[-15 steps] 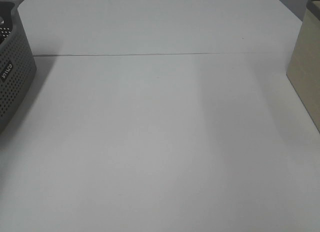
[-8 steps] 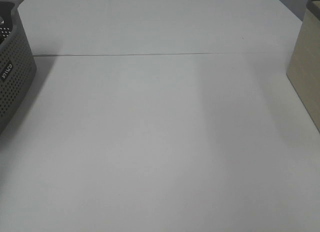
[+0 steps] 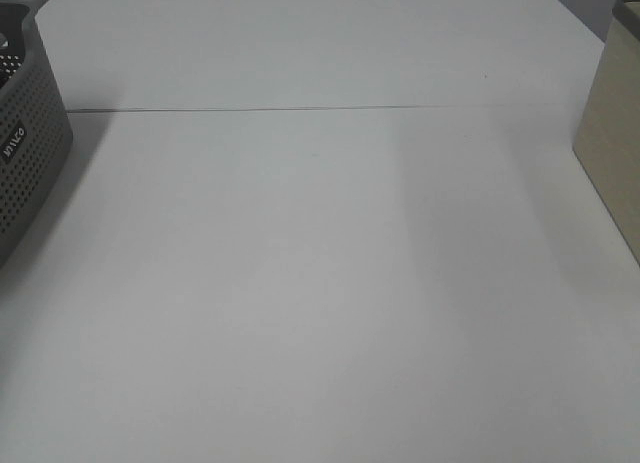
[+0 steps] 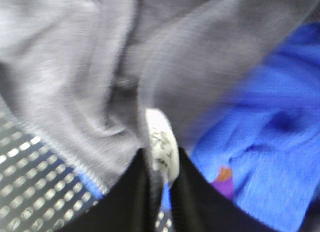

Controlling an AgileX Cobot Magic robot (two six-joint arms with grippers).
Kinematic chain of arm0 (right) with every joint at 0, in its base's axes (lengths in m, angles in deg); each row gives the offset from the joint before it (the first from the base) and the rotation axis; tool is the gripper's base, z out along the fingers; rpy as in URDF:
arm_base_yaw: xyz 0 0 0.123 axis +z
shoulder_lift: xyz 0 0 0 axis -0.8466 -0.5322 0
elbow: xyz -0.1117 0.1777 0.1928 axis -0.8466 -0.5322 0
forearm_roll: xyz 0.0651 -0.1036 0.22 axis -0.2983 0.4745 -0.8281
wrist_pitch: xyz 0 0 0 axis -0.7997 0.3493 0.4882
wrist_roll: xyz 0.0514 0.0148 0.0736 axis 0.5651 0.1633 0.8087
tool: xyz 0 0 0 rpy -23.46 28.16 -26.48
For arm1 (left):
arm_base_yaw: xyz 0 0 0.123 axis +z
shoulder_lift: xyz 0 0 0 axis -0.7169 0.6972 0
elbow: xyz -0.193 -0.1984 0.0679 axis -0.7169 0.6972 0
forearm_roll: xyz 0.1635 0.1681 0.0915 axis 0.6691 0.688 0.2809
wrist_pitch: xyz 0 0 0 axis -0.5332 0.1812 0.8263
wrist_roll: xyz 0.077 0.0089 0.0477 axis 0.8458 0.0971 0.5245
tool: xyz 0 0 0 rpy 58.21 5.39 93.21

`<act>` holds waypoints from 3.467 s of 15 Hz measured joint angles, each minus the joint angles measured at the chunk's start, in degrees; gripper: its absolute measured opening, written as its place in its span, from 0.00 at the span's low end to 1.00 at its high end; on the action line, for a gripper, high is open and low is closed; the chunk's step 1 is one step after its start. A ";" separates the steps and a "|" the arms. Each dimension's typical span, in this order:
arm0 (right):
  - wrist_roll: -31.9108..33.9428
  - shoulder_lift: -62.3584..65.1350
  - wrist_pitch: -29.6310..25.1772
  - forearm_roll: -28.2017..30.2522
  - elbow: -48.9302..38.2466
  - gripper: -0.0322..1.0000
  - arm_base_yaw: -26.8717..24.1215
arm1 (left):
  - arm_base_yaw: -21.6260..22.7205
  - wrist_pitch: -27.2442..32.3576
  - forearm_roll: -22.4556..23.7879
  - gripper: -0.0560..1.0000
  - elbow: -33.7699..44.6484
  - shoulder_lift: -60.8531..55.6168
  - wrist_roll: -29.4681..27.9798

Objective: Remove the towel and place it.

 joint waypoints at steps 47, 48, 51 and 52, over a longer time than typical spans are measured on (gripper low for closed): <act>-94.88 -78.38 3.84 -84.80 11.46 0.72 2.12 | -57.81 -7.39 -18.51 0.05 -11.97 -28.42 -10.14; -95.86 -79.87 3.72 -84.80 12.49 0.72 3.67 | -57.98 -7.39 -19.48 0.05 -11.97 -28.42 -10.14; -97.57 -87.26 7.28 -84.68 18.33 0.72 13.92 | -57.98 -7.79 -20.00 0.05 -11.97 -28.42 -10.14; -97.35 -89.44 8.42 -84.63 19.94 0.72 16.27 | -57.98 -8.19 -20.00 0.05 -11.97 -28.42 -10.14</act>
